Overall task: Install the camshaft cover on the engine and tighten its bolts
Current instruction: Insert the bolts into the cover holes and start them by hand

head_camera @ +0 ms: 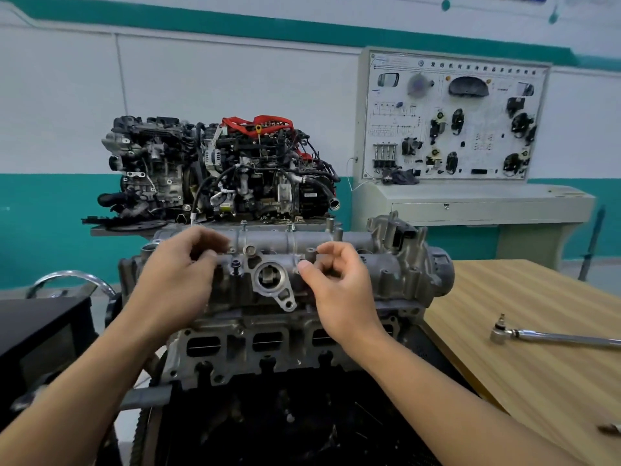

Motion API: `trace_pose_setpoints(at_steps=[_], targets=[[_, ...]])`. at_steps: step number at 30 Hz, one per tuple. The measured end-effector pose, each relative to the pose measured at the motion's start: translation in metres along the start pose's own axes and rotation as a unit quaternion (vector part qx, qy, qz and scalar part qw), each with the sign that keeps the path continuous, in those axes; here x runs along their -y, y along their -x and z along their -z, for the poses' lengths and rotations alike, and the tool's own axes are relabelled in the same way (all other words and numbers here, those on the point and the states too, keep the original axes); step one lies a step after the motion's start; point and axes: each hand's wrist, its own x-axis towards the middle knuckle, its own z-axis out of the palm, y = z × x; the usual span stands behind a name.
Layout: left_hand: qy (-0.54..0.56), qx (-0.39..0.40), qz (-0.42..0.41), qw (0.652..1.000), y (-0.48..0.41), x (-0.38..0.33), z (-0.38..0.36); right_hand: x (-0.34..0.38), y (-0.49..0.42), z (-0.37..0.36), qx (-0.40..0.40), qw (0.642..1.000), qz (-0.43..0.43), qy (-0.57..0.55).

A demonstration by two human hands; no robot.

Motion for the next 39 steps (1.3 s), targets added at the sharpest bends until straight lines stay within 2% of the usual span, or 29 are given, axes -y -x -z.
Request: trace_pose_setpoints(at_steps=[3,5,8,13,15,17,19,21,23,27,29,31,35,37,39], targets=[[0.039,-0.073,-0.043,0.996,0.008,-0.021,-0.003,0.012,0.001,0.024,0.007,1.0,-0.005,0.011],[0.067,-0.069,-0.103,0.99,0.013,-0.048,-0.015,0.024,-0.001,0.047,0.005,0.999,0.004,0.036],[0.115,-0.016,-0.177,0.977,0.017,-0.097,-0.053,0.045,-0.007,0.086,-0.032,0.997,0.027,0.071],[0.193,0.07,-0.222,0.953,0.023,-0.159,-0.146,0.075,-0.011,0.173,-0.122,0.981,0.061,0.138],[0.215,0.099,-0.234,0.943,0.035,-0.178,-0.188,0.082,-0.013,0.217,-0.186,0.963,0.063,0.182],[0.221,0.153,-0.252,0.93,0.055,-0.192,-0.231,0.087,-0.012,0.265,-0.232,0.938,0.029,0.257],[0.195,0.24,-0.274,0.91,0.079,-0.199,-0.275,0.09,-0.008,0.316,-0.173,0.903,-0.074,0.386],[0.146,0.327,-0.284,0.889,0.103,-0.198,-0.322,0.097,0.002,0.361,-0.064,0.832,-0.222,0.505],[0.078,0.401,-0.279,0.869,0.123,-0.193,-0.366,0.099,0.015,0.399,-0.01,0.751,-0.311,0.582],[-0.028,0.462,-0.291,0.837,0.136,-0.179,-0.436,0.079,0.045,0.443,0.049,0.619,-0.354,0.7],[-0.069,0.47,-0.321,0.819,0.133,-0.175,-0.463,0.06,0.056,0.453,0.094,0.573,-0.37,0.725],[-0.09,0.488,-0.339,0.799,0.133,-0.175,-0.488,0.041,0.062,0.461,0.118,0.565,-0.38,0.723],[-0.11,0.552,-0.359,0.745,0.127,-0.176,-0.523,0.007,0.051,0.465,0.133,0.6,-0.379,0.691],[-0.127,0.56,-0.38,0.726,0.122,-0.176,-0.533,-0.008,0.043,0.465,0.157,0.595,-0.381,0.69],[-0.134,0.547,-0.404,0.721,0.117,-0.176,-0.54,-0.02,0.035,0.465,0.183,0.58,-0.384,0.695]])
